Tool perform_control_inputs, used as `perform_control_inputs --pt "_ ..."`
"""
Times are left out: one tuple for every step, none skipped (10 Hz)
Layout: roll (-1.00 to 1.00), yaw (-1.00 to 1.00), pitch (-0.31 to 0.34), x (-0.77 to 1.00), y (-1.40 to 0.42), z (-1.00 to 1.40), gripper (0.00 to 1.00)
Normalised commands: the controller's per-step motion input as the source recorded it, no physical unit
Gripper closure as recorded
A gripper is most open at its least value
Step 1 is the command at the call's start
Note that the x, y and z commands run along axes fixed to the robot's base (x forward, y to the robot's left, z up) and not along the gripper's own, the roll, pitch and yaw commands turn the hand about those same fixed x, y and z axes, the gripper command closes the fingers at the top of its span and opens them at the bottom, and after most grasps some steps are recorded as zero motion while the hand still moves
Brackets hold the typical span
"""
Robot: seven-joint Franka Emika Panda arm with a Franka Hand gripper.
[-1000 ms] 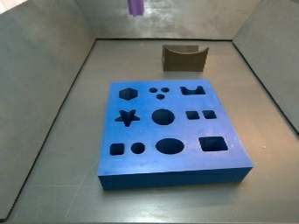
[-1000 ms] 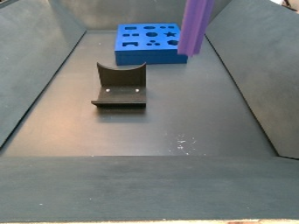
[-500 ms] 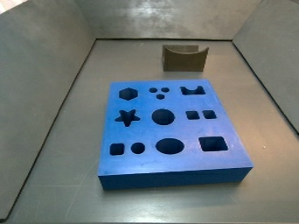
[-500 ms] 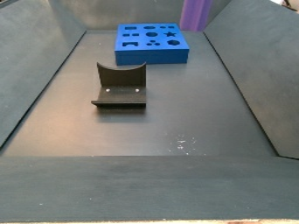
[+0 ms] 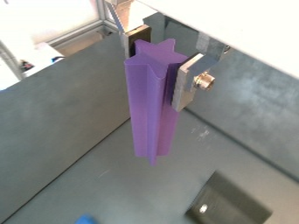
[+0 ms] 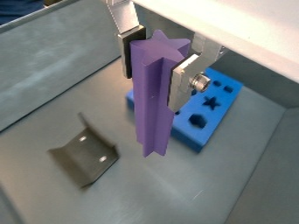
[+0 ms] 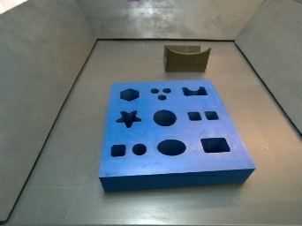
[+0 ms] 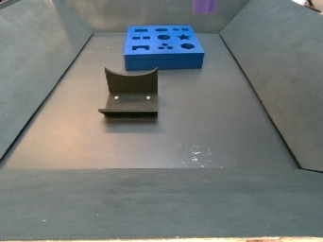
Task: Pick up the star object. Move up. Move to above the board. Insert the star object.
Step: Move to above the board.
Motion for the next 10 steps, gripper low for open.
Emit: perform_control_inputs --pt "-0.01 0.01 0.153 0.20 -1.00 0.01 1.00" --pt "-0.01 0.01 0.115 0.21 -1.00 0.01 1.00" --pt "-0.02 0.01 0.107 0.22 -1.00 0.02 1.00" --pt "0.00 0.01 0.115 0.24 -1.00 0.02 1.00" --pt "0.00 0.01 0.119 0.25 -1.00 0.02 1.00" --pt "0.01 0.01 0.127 0.27 -1.00 0.03 1.00" --pt "0.02 0.01 0.130 0.30 -1.00 0.03 1.00" --pt "0.06 0.00 0.141 0.27 -0.68 0.02 1.00" --pt "0.06 0.01 0.146 0.24 -0.52 0.02 1.00" --pt "0.08 0.01 0.148 0.17 -0.28 0.02 1.00"
